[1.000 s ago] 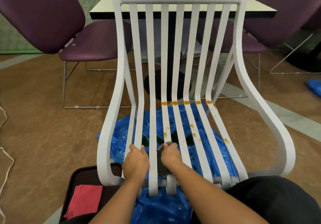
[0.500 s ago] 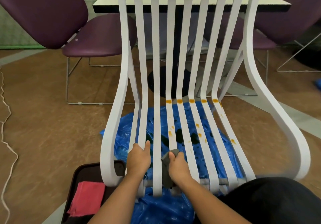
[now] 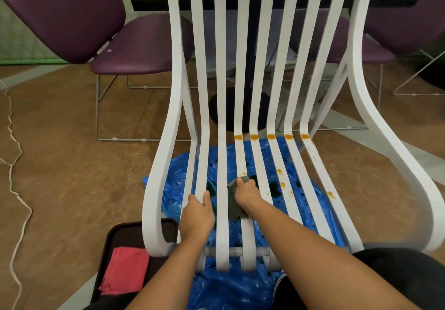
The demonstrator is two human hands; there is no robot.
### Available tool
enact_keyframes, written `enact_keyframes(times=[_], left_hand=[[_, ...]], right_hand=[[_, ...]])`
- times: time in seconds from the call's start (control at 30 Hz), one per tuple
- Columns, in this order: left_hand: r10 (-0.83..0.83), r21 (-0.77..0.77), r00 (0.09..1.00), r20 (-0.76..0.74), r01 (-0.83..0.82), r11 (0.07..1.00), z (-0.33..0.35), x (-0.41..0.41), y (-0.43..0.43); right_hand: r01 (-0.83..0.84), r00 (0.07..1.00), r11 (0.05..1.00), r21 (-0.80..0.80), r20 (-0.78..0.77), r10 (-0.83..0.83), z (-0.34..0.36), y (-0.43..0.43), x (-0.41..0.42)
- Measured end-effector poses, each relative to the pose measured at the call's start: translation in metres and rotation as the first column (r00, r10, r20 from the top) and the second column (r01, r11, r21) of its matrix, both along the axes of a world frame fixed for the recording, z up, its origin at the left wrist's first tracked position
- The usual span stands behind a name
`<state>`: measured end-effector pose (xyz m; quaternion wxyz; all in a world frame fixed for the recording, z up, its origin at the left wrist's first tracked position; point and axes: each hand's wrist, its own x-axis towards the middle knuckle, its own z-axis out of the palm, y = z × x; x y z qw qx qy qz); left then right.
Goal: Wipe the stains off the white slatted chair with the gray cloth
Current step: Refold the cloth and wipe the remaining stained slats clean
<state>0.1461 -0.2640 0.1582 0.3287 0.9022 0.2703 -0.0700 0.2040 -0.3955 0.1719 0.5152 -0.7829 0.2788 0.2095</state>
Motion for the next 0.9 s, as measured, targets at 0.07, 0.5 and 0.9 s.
enact_keyframes(times=[0.07,0.5,0.9], left_hand=[[-0.002,0.009,1.0,-0.004,0.002,1.0,-0.001,0.0,0.0],[0.011,0.038,1.0,0.009,-0.011,0.999,-0.005,0.0,-0.002],[0.14,-0.214,0.989,-0.036,-0.145,0.966,-0.002,0.005,0.002]], right_hand=[[-0.005,1.0,1.0,0.005,0.008,0.004,-0.004,-0.001,-0.007],[-0.006,1.0,0.998,-0.067,0.012,0.007,-0.008,0.001,0.033],[-0.01,1.0,0.995,-0.104,0.009,0.011,-0.006,0.006,0.046]])
